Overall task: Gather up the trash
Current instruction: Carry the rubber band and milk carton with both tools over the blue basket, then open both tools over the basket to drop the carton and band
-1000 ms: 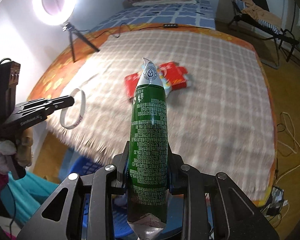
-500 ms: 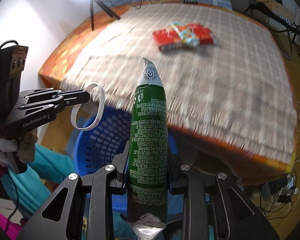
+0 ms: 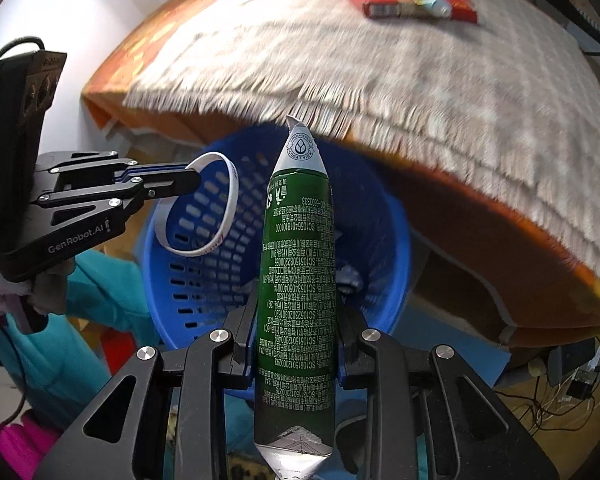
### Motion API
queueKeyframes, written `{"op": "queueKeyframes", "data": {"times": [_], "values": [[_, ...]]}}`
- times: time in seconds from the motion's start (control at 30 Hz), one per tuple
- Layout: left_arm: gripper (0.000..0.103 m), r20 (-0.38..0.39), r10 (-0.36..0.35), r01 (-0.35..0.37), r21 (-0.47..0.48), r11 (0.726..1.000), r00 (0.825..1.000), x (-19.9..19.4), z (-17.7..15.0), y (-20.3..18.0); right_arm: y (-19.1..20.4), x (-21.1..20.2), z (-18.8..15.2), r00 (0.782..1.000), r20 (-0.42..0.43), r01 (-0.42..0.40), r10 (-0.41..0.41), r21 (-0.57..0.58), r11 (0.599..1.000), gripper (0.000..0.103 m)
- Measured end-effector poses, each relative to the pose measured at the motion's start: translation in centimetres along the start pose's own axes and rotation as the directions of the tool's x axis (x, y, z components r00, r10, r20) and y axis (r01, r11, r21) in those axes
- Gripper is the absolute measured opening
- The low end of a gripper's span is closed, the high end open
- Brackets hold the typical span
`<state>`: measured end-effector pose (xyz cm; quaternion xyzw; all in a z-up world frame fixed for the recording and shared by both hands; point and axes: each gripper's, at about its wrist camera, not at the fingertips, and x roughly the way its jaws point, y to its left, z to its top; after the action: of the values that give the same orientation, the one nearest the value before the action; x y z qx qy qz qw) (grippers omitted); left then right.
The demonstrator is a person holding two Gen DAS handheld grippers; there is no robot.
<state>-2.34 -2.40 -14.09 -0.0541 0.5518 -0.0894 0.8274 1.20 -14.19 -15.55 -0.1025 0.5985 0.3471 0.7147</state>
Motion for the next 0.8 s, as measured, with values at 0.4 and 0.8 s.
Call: {"op": "queueKeyframes", "data": {"times": [0.4, 0.8], "values": [[0.000, -0.048, 0.017, -0.016, 0.022, 1.000, 0.999, 1.6, -1.1, -0.5, 0.3, 2.1, -0.8, 0.997, -0.066, -0.027, 0.026, -0.003, 1.000, 0.027], [0.004, -0.075, 0.030, -0.028, 0.024, 0.999, 0.997, 2.7, -0.7, -1.1, -0.1, 2.3, -0.4, 0.997, -0.071, -0.039, 0.041, 0.022, 0.999, 0.052]]}}
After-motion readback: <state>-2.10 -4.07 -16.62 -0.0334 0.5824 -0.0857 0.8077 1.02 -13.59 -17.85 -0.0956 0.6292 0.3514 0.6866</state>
